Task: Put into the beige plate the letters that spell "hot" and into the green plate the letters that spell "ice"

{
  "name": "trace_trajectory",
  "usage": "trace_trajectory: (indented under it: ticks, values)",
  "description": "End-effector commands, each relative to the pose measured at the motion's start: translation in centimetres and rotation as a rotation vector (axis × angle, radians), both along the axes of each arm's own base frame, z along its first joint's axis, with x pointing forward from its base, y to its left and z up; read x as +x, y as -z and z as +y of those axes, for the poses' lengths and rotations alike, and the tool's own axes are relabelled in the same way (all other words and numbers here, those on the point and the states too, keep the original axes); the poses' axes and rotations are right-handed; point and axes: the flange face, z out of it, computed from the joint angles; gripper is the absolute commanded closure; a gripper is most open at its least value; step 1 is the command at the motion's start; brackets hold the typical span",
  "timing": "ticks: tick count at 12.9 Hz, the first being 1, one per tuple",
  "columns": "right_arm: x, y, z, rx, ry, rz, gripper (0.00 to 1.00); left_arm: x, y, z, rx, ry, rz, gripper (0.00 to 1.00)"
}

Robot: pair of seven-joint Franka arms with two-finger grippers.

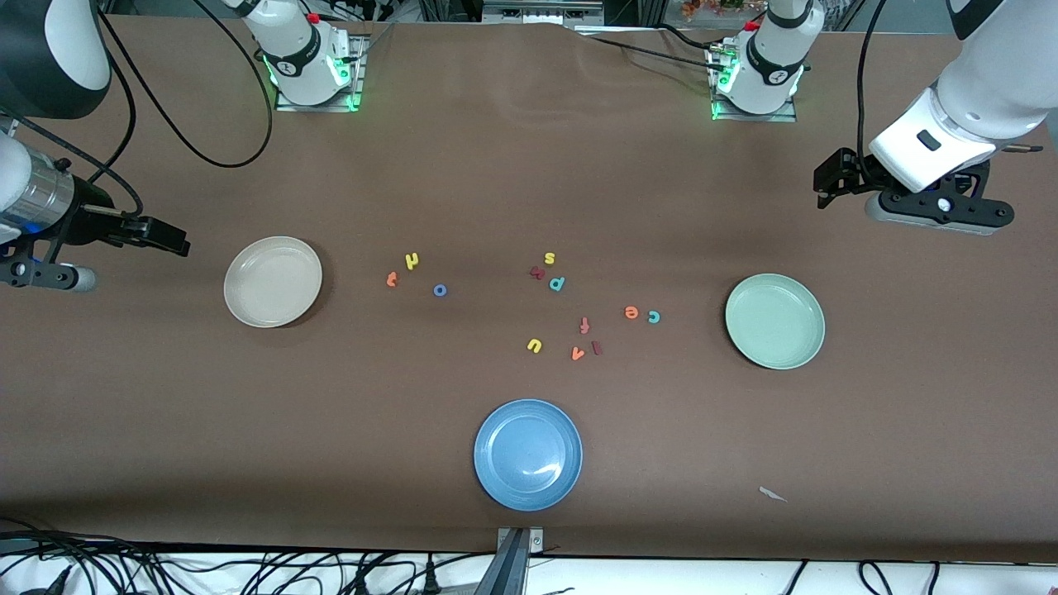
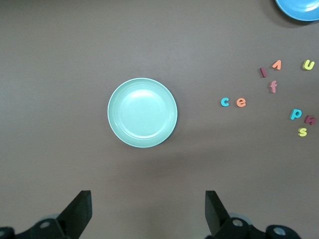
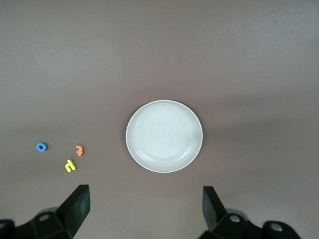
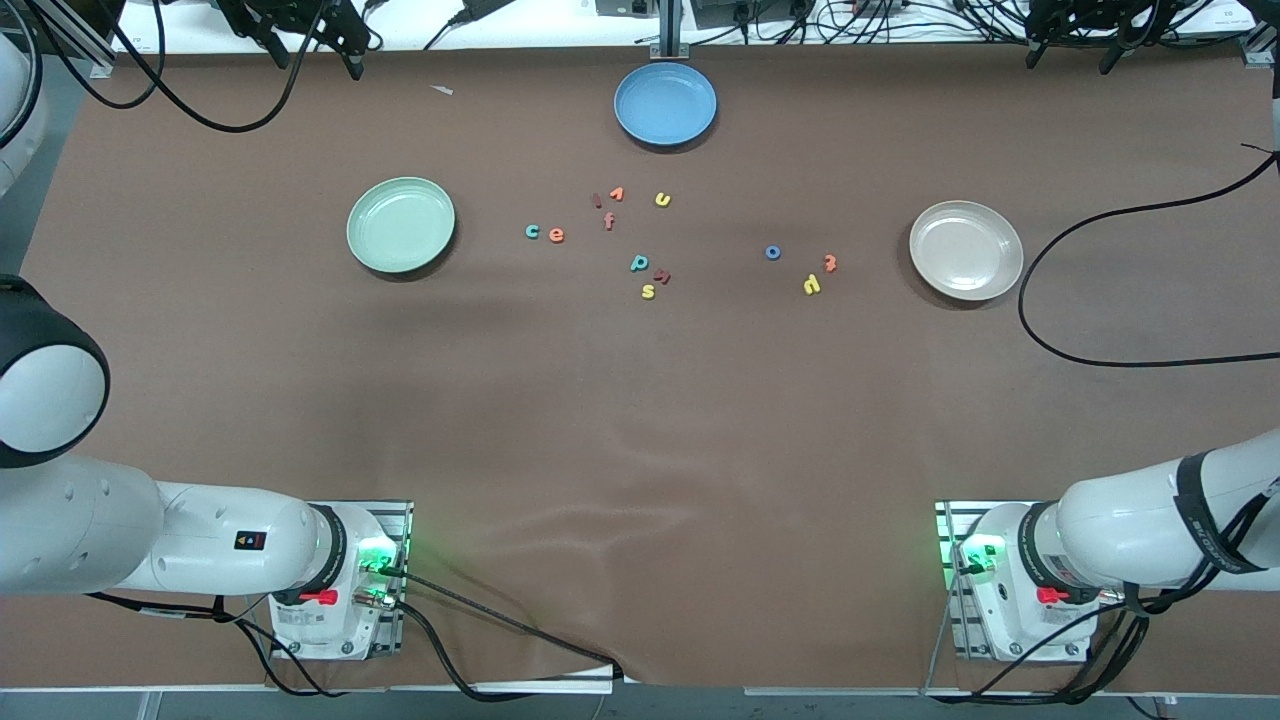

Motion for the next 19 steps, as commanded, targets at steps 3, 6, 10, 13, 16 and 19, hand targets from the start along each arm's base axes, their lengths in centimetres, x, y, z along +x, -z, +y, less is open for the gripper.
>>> trace_trajectory:
  ticks: [3,6,10,13,16,19]
  values:
    - [-0.57,-0.88,0.04,-0.010,0.000,-0.002,0.00,-0.47,-0.57,-0.01,0.017,0.004,-0.004,0.00]
    - [-0.57,-0.88,0.04,-0.010,-0.001,-0.002,0.00,-0.49,-0.57,-0.09,0.017,0.006,-0.004,0.00]
    - [-0.57,-0.88,0.04,-0.010,-0.003,-0.002,0.00,-0.49,-0.64,-0.18,0.017,0.007,-0.006,0.00]
    - [-0.55,-0.95,0.03,-0.011,-0.003,-0.004,0.00,-0.47,-0.58,-0.10,0.017,0.006,-0.006,0.00]
    - [-0.55,-0.95,0.02,-0.011,-0.003,-0.004,0.00,-0.47,-0.60,-0.19,0.016,0.009,-0.007,0.00]
    - [-0.76,-0.93,0.02,-0.012,-0.001,0.010,0.00,-0.49,-0.58,-0.18,0.017,0.007,-0.006,0.00]
